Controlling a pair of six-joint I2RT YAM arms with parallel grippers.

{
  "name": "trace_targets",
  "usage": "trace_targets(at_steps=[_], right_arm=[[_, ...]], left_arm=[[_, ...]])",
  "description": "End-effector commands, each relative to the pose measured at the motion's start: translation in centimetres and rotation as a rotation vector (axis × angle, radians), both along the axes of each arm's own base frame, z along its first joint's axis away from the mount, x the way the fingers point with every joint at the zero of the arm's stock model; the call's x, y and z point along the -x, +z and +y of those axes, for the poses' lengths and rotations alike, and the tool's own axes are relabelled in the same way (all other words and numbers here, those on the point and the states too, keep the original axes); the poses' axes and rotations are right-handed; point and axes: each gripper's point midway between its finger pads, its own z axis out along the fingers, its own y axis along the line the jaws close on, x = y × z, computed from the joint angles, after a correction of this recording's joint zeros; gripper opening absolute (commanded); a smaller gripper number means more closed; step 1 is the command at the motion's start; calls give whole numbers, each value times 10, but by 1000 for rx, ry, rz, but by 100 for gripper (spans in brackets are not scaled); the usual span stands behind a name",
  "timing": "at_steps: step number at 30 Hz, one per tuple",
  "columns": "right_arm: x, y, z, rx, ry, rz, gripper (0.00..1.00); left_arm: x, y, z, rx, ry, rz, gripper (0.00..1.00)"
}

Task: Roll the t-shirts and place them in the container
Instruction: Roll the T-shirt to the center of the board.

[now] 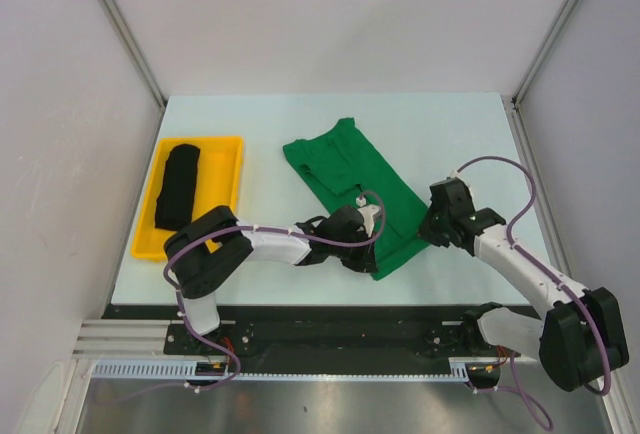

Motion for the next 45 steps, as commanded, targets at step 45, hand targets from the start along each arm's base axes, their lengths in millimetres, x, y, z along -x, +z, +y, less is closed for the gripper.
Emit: trace_targets(at_steps=[45], right_arm=[[-6, -37, 9, 29, -42, 40, 12]], left_arm=[[-7, 10, -1, 0, 12, -17, 3]])
